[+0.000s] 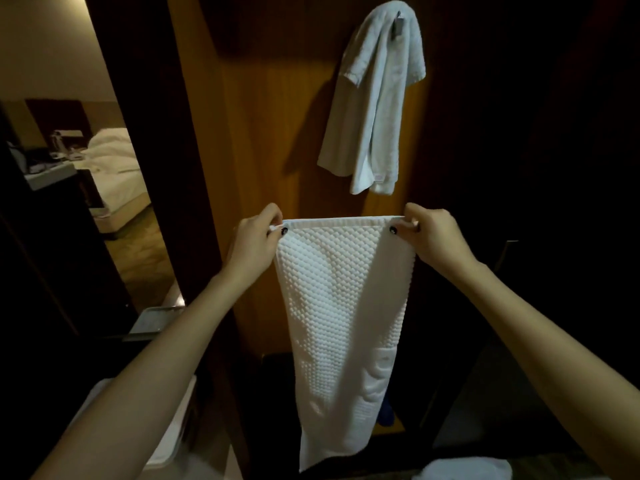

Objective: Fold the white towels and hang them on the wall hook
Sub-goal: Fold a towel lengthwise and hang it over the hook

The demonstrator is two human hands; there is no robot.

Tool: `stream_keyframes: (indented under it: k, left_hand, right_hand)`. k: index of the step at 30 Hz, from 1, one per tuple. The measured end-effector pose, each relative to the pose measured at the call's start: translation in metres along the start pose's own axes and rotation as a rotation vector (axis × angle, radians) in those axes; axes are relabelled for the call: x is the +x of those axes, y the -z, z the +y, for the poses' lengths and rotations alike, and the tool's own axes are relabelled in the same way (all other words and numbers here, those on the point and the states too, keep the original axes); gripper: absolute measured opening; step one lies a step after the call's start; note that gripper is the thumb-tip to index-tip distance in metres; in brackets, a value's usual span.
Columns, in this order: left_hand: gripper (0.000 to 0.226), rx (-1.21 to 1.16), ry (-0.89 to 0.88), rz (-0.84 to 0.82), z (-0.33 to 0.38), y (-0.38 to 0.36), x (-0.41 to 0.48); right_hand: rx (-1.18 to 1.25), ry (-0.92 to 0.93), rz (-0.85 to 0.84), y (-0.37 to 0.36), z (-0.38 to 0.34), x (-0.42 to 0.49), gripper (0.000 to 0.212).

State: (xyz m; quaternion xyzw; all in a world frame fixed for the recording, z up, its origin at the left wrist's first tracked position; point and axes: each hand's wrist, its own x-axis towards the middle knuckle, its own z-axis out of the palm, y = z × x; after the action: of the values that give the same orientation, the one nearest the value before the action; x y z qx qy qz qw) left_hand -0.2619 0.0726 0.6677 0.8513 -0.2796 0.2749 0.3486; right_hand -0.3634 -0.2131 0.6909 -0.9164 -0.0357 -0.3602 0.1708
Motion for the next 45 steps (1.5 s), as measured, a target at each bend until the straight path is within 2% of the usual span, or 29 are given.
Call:
stream_keyframes:
  k: [1,3,7,10,12,13,15,17,18,21,26,29,31,34,37,40,43,45]
  left_hand:
    - [0.008,0.005,0.057,-0.039,0.002,-0.007,0.002]
    - [0.014,0.022,0.143,-0.108,0.007,-0.02,0.003]
    - [0.011,-0.032,0.272,-0.162,0.017,-0.034,0.001]
    - [0.01,-0.13,0.336,-0.138,0.03,-0.044,-0.006]
    - [0.009,-0.221,0.329,-0.128,0.04,-0.048,-0.009]
    - [0.009,-0.269,0.32,-0.126,0.044,-0.049,-0.009]
    - [0.009,-0.363,0.304,-0.137,0.052,-0.048,-0.007]
    - [0.008,-0.459,0.294,-0.154,0.057,-0.044,-0.005]
    - [0.008,-0.499,0.29,-0.162,0.059,-0.042,-0.004]
    - [0.01,-0.602,0.287,-0.187,0.061,-0.036,-0.004]
    - [0.016,-0.886,0.357,-0.253,0.063,-0.03,-0.01]
    - [0.024,-0.944,0.315,-0.369,0.056,-0.025,-0.01]
    - [0.031,-1.008,0.303,-0.433,0.049,-0.021,-0.01]
    - [0.031,-1.028,0.293,-0.441,0.043,-0.017,-0.012]
    - [0.02,-0.946,0.246,-0.399,0.044,-0.015,-0.012]
    - [0.01,-0.964,0.244,-0.345,0.045,-0.013,-0.014]
    - [0.009,-0.955,0.206,-0.332,0.047,-0.012,-0.014]
    - [0.017,-0.94,0.178,-0.366,0.051,-0.011,-0.011]
  right_hand:
    - [-0.042,-0.037,-0.057,-0.004,0.002,0.002,0.024]
    - [-0.153,-0.148,-0.204,-0.012,0.007,0.003,0.008]
    - [-0.218,-0.358,-0.325,-0.016,0.013,-0.013,0.029]
    - [0.014,-0.378,-0.27,-0.015,0.007,-0.029,0.015]
    - [0.225,-0.355,-0.293,-0.01,-0.006,-0.034,0.035]
    - [0.336,-0.349,-0.314,-0.009,-0.013,-0.036,0.038]
    - [0.497,-0.353,-0.337,-0.007,-0.026,-0.035,0.026]
    - [0.553,-0.368,-0.371,-0.004,-0.037,-0.031,0.01]
    - [0.546,-0.36,-0.418,-0.001,-0.042,-0.028,0.011]
    - [0.529,-0.31,-0.587,-0.001,-0.051,-0.023,0.03]
    - [0.363,-0.13,-0.412,-0.002,-0.068,-0.017,0.007]
    - [0.183,-0.041,-0.328,-0.002,-0.072,-0.009,0.018]
    - [0.177,-0.013,-0.295,-0.002,-0.074,-0.006,0.019]
    - [0.183,0.024,-0.288,-0.004,-0.077,-0.003,0.016]
    - [0.137,0.074,-0.298,-0.006,-0.078,0.001,0.018]
    - [0.097,0.13,-0.339,-0.007,-0.076,0.004,0.019]
    - [0.178,0.064,-0.373,-0.004,-0.076,0.009,0.019]
    - [0.172,0.035,-0.366,-0.001,-0.077,0.015,0.02]
